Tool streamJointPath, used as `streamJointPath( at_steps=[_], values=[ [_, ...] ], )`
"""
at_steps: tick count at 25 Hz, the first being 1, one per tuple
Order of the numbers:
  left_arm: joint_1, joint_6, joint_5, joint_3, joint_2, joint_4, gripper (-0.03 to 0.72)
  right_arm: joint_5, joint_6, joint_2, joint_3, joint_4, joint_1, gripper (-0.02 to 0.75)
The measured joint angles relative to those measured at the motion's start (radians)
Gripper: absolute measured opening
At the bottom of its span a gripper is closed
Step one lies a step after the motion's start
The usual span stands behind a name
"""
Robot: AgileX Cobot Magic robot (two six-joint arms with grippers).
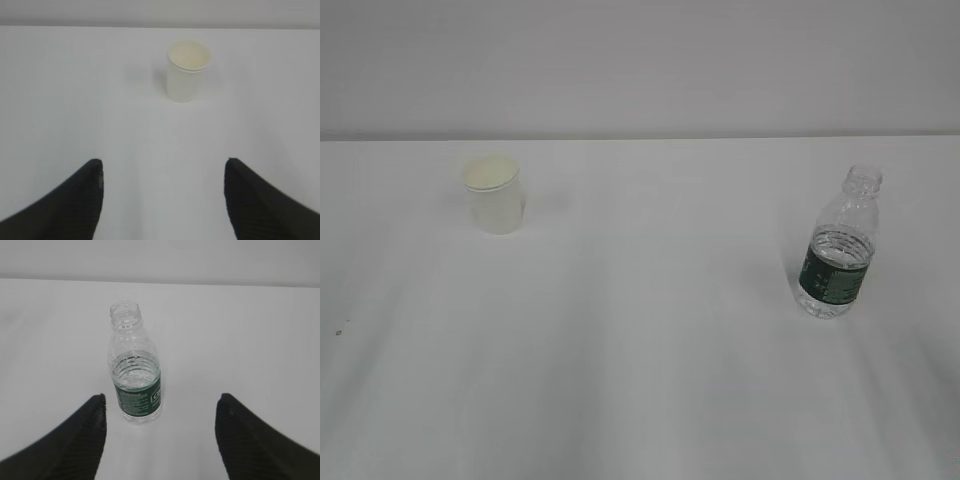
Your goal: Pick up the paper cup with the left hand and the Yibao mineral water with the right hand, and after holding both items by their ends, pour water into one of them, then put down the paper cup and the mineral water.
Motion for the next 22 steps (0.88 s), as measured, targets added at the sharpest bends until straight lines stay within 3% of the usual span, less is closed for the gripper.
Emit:
streamJointPath(
  at_steps=[4,8,13,22],
  values=[
    [-0.074,0.000,-0.087,0.039,0.000,0.000,0.538,-0.039,-0.002,0.055,0.000,0.002,0.002,0.512],
    [-0.124,0.001,-0.146,0.056,0.022,0.002,0.527,-0.085,-0.002,0.084,0.000,-0.005,0.057,0.487],
    [-0.130,0.001,-0.179,0.057,0.077,0.002,0.526,-0.186,0.008,0.095,0.042,-0.028,0.146,0.483],
    [-0.130,0.001,-0.213,0.057,0.103,0.002,0.524,-0.363,0.103,0.095,0.136,-0.030,0.156,0.483]
  ],
)
